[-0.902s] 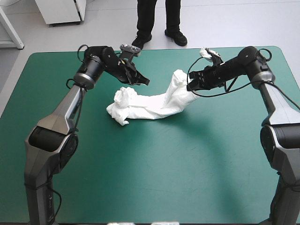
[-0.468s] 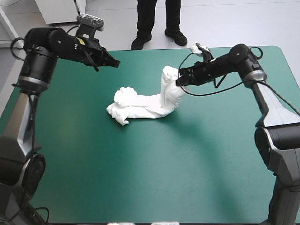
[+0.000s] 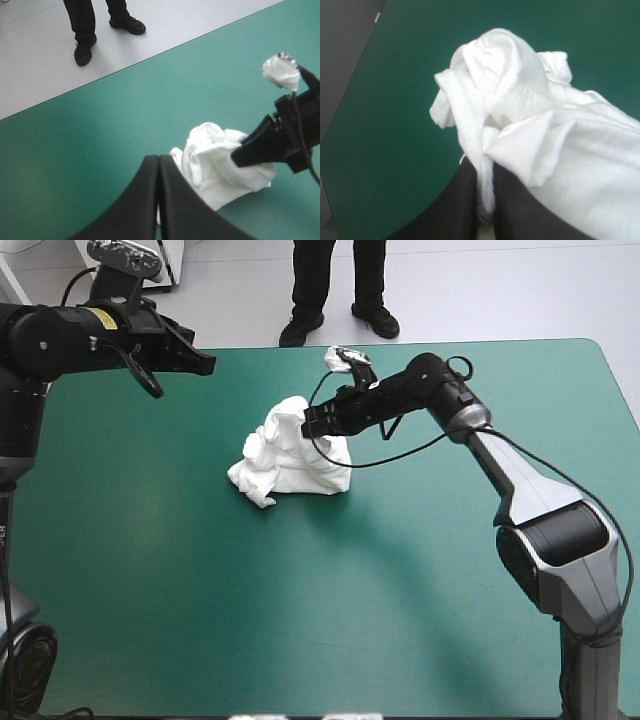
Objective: Fold the cloth
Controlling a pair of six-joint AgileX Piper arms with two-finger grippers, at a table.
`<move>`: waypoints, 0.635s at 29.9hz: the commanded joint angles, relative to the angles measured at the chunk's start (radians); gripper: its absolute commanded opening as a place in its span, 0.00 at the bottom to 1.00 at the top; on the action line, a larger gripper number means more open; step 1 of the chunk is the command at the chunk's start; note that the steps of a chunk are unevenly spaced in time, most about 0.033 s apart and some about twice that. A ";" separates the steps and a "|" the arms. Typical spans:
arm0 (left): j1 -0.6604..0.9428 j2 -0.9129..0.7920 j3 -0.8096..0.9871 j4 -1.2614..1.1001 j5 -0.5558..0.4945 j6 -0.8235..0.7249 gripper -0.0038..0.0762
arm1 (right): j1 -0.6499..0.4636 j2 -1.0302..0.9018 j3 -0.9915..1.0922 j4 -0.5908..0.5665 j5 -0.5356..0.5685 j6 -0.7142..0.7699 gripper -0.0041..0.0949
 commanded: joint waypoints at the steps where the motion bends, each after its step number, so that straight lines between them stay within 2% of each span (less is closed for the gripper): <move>1: 0.001 -0.051 -0.025 -0.004 -0.001 -0.014 0.04 | 0.043 -0.024 -0.058 0.093 -0.054 -0.026 0.03; 4: 0.001 -0.055 -0.025 -0.004 0.000 -0.014 0.04 | 0.070 0.018 -0.088 0.143 -0.038 -0.084 0.06; 6: 0.001 -0.055 -0.025 -0.004 0.000 -0.014 0.04 | 0.083 0.041 -0.101 0.177 -0.025 -0.109 0.14; 12: 0.001 -0.055 -0.025 -0.004 0.002 -0.016 0.04 | 0.094 0.076 -0.111 0.180 0.014 -0.110 0.57; 14: 0.001 -0.055 -0.025 -0.004 0.002 -0.016 0.04 | 0.094 0.077 -0.111 0.182 0.017 -0.110 0.66; 19: 0.001 -0.056 -0.025 -0.004 0.002 -0.016 0.04 | 0.093 0.077 -0.160 0.182 0.069 -0.112 0.69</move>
